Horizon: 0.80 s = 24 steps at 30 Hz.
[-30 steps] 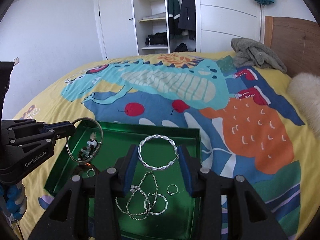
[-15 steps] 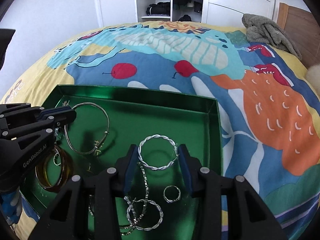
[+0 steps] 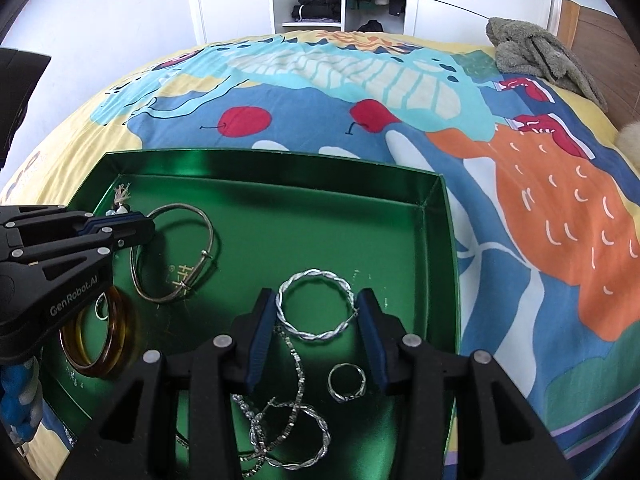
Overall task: Organize jewelry
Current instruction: 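Open both tools to release the bangle and hoop in the tray, then withdraw both open tools toward the watch and dark bangle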
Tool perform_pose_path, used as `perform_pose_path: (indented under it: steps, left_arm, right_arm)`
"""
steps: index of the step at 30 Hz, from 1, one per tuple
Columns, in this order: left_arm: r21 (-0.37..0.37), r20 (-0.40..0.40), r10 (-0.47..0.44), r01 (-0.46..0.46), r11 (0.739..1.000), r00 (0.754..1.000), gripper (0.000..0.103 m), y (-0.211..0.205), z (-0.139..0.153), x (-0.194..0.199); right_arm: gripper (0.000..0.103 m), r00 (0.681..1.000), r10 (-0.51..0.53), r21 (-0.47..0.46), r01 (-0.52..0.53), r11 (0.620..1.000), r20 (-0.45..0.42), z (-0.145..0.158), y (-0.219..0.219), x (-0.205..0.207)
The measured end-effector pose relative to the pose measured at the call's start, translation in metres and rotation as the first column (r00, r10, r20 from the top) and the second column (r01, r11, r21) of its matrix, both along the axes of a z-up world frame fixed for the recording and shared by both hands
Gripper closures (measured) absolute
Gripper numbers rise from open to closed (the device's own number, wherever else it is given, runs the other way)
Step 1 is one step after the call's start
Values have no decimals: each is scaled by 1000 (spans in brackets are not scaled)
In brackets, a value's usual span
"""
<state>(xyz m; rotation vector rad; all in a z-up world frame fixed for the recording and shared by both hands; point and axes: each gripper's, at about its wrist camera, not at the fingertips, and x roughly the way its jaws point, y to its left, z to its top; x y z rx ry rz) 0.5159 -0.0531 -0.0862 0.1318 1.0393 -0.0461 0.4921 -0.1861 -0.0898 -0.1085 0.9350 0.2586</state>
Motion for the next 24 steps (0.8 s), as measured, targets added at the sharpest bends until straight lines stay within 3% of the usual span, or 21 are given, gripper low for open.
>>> perform_pose_path:
  steps: [7,12,18,24]
  left_arm:
    - [-15,-6,3,-4,1000,1000,98,2,5,-1]
    - [-17,67,0,1,1000,998,88,7,40,-24]
    - [16,225,14,-18,1000,974,64,17,108,-99]
    - [-10,336,54,-54,999,940,60,36,155,-199]
  right_arm:
    - [62,1000,-16,-2,16,1000,-14,4,-4,-2]
    - [62,999,-23,28,22,999,42,36,-14,-23]
    - [60,986,-44,76,32,997,161,102,-29,-80]
    - [59,965,-46,108,19,994,258,155,-42,-165]
